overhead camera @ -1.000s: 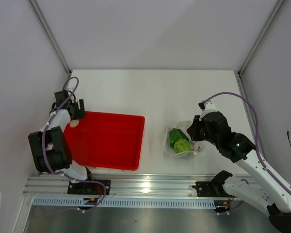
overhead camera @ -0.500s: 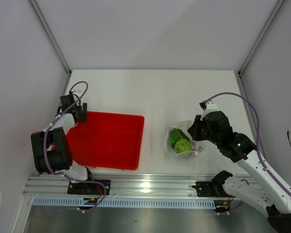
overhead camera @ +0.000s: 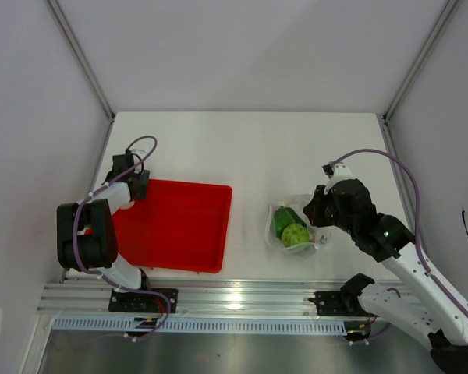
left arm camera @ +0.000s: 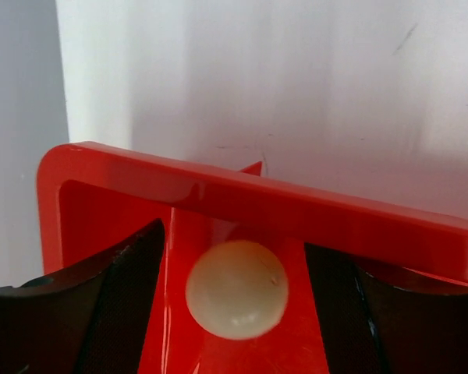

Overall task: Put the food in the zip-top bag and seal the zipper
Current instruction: Pick up the fake food from the bin, then place the fake food in the zipper food storage bag, then zip the zipper food storage bag at the center of the board.

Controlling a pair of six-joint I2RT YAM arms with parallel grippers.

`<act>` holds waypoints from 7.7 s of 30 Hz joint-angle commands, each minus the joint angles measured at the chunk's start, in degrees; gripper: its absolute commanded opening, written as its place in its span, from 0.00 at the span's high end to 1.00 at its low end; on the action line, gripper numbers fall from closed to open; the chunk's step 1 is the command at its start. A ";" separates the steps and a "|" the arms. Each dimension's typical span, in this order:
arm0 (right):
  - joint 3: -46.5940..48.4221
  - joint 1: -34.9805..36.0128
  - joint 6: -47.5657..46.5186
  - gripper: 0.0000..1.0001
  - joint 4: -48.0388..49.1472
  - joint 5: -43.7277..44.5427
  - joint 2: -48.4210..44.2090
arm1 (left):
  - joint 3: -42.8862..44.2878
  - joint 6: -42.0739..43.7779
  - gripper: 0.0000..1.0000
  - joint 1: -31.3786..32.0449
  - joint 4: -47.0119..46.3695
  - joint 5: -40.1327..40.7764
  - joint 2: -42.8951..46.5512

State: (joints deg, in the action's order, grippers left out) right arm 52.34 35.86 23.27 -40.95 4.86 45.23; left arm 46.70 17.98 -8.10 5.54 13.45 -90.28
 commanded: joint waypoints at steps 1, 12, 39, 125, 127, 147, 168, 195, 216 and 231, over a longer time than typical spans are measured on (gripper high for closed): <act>0.49 -0.35 -0.50 1.00 0.52 -0.55 -1.29 | 0.15 1.53 0.26 0.28 -1.76 3.41 0.63; 0.14 -0.44 -0.15 1.00 0.52 -1.43 -1.73 | -2.31 2.85 0.27 1.77 0.61 2.99 4.41; -0.22 -0.52 -0.15 1.00 1.75 -3.19 -2.43 | 5.52 -14.64 0.13 0.89 19.52 2.99 4.05; 11.65 0.62 11.71 1.00 -8.53 -2.23 10.14 | 15.17 -49.62 0.99 58.10 -5.99 -33.42 22.97; 12.08 0.79 11.89 1.00 -8.18 -2.49 10.31 | 17.01 -49.44 0.99 60.21 -2.91 -29.48 21.38; 14.20 0.88 11.71 1.00 -8.62 -1.17 10.14 | 23.88 -46.28 0.01 65.05 6.85 -21.63 12.14; 13.85 0.88 12.33 1.00 -9.94 -1.08 7.15 | 10.25 -52.25 0.03 65.23 8.34 -16.09 21.64; 17.36 1.93 4.86 1.00 -13.10 -3.02 8.21 | 21.69 -56.72 0.99 65.31 -2.82 -33.78 19.07; 11.47 4.48 5.03 0.98 -7.65 -12.77 10.93 | 8.93 -66.32 0.99 63.82 -8.18 -32.09 16.45; 10.68 7.56 9.07 0.26 -16.52 -13.74 0.82 | 12.36 -65.44 1.00 61.19 -3.26 -31.29 17.60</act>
State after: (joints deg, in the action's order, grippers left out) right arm 61.63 42.61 30.24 -53.30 -8.47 47.35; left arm 55.46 -47.97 53.74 1.65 -18.09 -73.97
